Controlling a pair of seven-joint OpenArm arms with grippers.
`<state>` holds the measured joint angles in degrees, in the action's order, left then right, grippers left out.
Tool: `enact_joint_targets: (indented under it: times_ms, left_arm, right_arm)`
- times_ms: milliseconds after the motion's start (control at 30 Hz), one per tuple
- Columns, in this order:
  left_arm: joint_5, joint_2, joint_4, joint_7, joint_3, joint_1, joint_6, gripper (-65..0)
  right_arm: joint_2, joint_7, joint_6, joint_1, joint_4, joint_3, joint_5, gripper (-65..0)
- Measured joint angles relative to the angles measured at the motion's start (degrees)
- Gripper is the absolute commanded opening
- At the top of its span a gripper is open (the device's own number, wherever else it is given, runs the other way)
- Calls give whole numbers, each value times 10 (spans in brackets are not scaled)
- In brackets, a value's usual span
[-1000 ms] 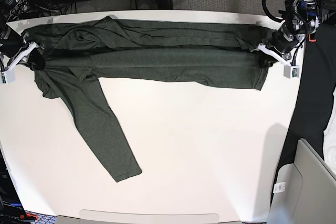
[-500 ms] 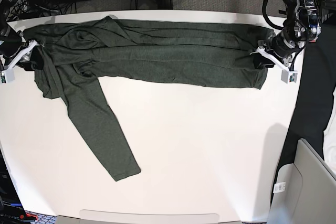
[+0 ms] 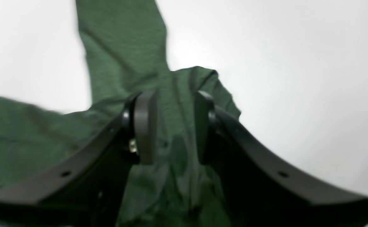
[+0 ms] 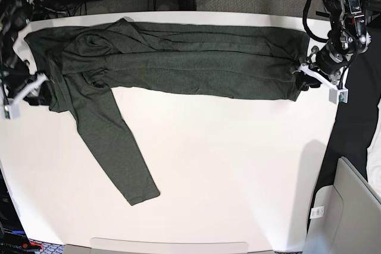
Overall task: Fold the T-shirt properly
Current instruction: 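Release the right gripper and move it toward the trailing sleeve, then grasp the trailing sleeve with the right gripper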
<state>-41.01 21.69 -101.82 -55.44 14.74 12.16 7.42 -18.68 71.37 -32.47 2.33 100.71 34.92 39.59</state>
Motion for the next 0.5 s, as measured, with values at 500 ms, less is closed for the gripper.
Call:
enact_joint_targets:
  times_ms: [500]
  left_arm:
    - [1,1,-1,-4,0,-5,-1,-380]
  right_arm:
    - [85,-78,1,248,-217,-138,-275,-438]
